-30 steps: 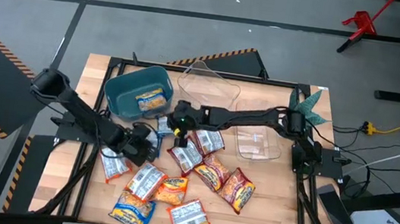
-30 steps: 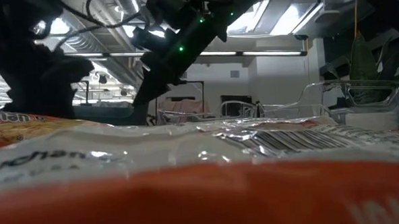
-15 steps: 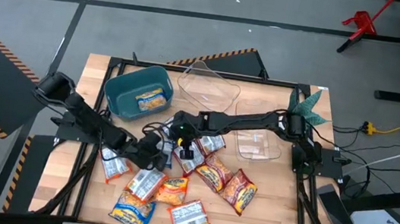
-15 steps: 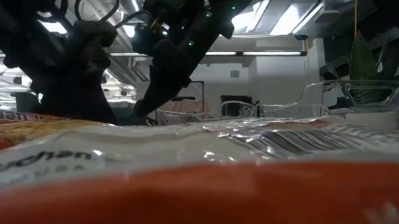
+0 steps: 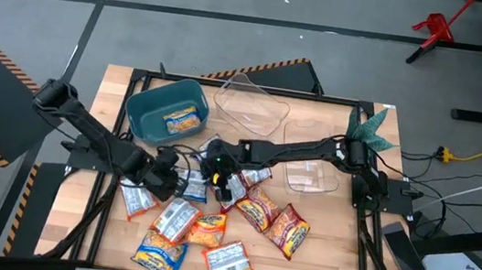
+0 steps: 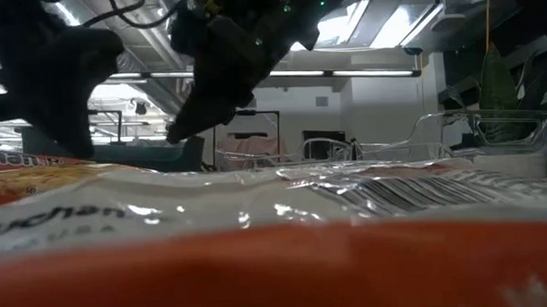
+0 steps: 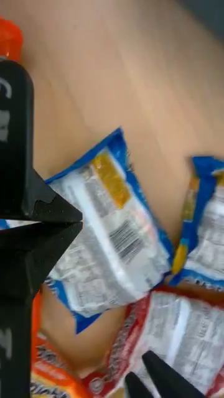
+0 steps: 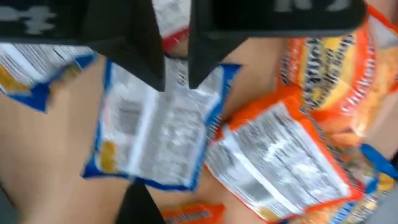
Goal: Sort Maruchan noodles
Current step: Put the blue noodle pack into the blue bin
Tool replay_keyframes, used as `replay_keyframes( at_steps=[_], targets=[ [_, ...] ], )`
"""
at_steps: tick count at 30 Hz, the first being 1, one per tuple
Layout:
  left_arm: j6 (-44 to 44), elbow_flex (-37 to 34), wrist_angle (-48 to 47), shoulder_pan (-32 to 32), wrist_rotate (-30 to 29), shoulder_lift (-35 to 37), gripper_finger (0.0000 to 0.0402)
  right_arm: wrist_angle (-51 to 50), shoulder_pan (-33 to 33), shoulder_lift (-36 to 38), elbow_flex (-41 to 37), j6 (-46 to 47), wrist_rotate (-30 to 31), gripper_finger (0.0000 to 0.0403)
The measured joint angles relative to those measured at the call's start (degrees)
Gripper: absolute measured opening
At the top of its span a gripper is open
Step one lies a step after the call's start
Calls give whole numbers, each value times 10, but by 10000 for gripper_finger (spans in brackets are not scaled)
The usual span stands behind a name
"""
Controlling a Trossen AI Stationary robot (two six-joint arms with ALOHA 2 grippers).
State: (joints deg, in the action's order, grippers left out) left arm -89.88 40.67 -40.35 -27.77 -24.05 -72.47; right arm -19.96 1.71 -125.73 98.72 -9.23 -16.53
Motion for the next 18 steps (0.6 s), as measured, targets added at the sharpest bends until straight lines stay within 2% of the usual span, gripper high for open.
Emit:
replay_keyframes(
  at_steps=[5, 8, 13, 18],
  targets=[
    [-57, -20, 5, -30, -2, 0, 0, 44, 14, -3, 0, 0, 41, 137],
    [-106, -35, 5, -49, -5, 0, 0, 77, 22, -21, 1, -2, 60, 170],
    [-172, -48, 4, -83, -30, 0, 0, 71, 25, -54, -1, 6, 65, 202],
    [-210, -63, 23, -95, -55, 0, 0, 73, 23, -77, 0, 12, 115, 219]
  ],
)
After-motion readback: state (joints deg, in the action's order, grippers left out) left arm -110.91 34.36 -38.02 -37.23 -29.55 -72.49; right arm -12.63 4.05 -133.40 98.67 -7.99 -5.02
